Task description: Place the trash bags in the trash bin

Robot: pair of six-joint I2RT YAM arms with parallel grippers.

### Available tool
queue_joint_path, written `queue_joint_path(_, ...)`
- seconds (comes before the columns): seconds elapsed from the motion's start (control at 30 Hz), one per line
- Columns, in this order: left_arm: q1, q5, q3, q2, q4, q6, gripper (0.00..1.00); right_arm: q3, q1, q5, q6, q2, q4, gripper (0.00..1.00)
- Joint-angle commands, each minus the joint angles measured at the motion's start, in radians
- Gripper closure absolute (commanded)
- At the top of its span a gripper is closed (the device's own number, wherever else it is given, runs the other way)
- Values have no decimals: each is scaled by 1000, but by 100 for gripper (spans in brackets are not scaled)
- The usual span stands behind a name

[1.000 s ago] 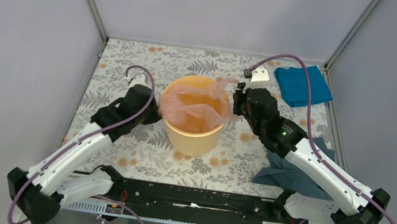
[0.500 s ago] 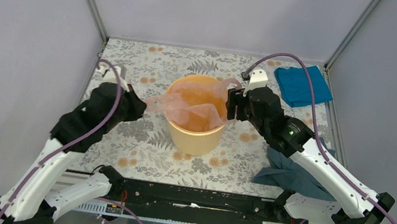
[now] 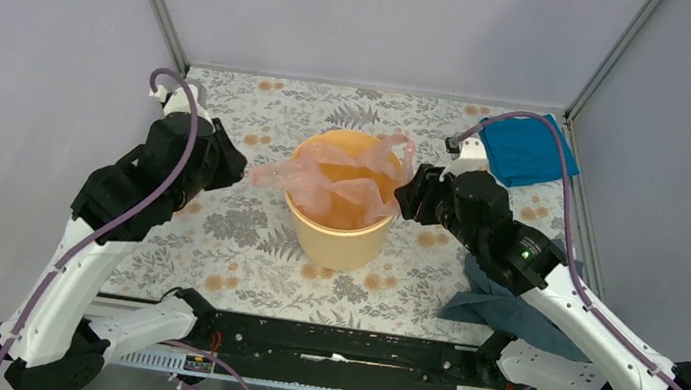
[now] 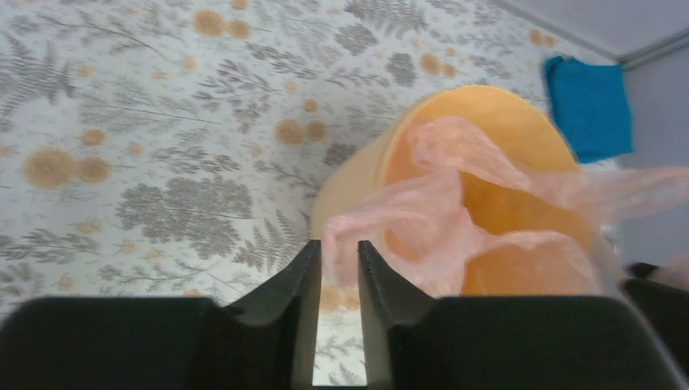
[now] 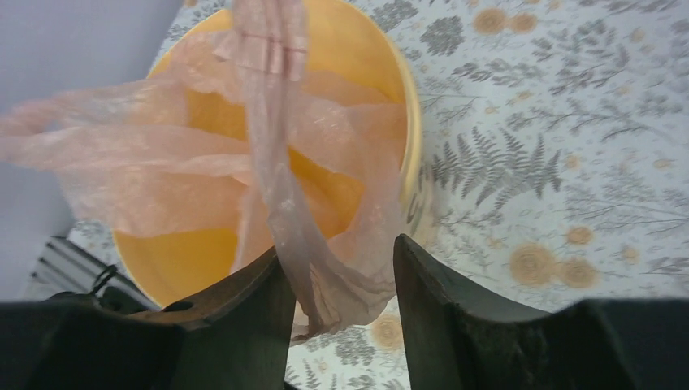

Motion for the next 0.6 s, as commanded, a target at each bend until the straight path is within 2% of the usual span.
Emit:
queue_joint_path(0.0,1,154,60,-21,-5,-109,57,-36,-4,-52,137,-40,103,48)
queue_joint_path(0.1,0,266,-15,-82,67,-156,16,-53,-4,-59,144,-59,136,48)
queue_joint_path(0.17,0,318,-38,-105,94,-201,2,-49,-5,-71,140,-58,138,49)
queue_joint_path(0.27,1,440,-79,-95,149,-273,1,-36,-4,-74,132,-50,127,49)
queue_joint_path(0.4,0,415,-156,-72,174,-425,1,-45,-4,-76,131,-53,136,49)
queue_joint_path(0.5,0,483,-209,-58,335,-471,12,-57,-4,-81,130,-56,148,49)
queue_joint_path(0.57,0,492,-210,-25,394,-499,13,-59,-3,-81,127,-59,145,49)
